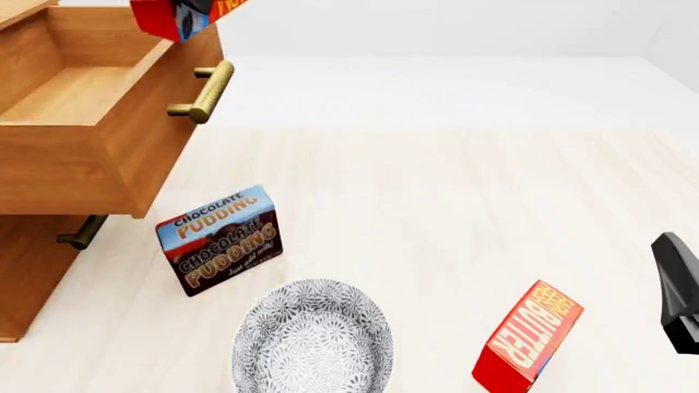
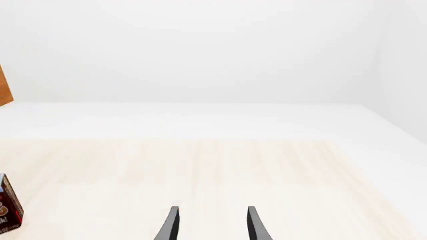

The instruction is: Put the butter at the front in the top drawer of the cabinet and close it.

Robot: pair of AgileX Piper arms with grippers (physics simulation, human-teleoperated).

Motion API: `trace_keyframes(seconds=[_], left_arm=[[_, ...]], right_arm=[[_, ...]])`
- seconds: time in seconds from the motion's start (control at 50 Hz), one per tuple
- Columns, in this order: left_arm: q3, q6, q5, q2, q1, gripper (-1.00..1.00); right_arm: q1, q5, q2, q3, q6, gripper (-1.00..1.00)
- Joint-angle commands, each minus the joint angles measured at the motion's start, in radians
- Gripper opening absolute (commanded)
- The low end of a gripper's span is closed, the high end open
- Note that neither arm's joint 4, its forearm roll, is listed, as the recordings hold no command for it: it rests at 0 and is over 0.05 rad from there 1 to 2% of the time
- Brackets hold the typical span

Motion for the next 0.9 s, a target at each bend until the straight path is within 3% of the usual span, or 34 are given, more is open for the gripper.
trace_keyframes(seconds=[0.02, 0.46, 0.9], left_arm=[[0.0, 0.035, 0.045, -0.074, 0.078, -1.0], [0.07, 0.037, 0.075, -0.182, 0.216, -1.0], [0.201, 0.021, 0.074, -0.276, 0.37, -1.0]], right_arm=[[0.001, 0.0, -0.007, 0.007, 0.002, 1.0], [0.001, 0.0, -0.007, 0.007, 0.002, 1.0], [0.001, 0.0, -0.007, 0.007, 0.002, 1.0]])
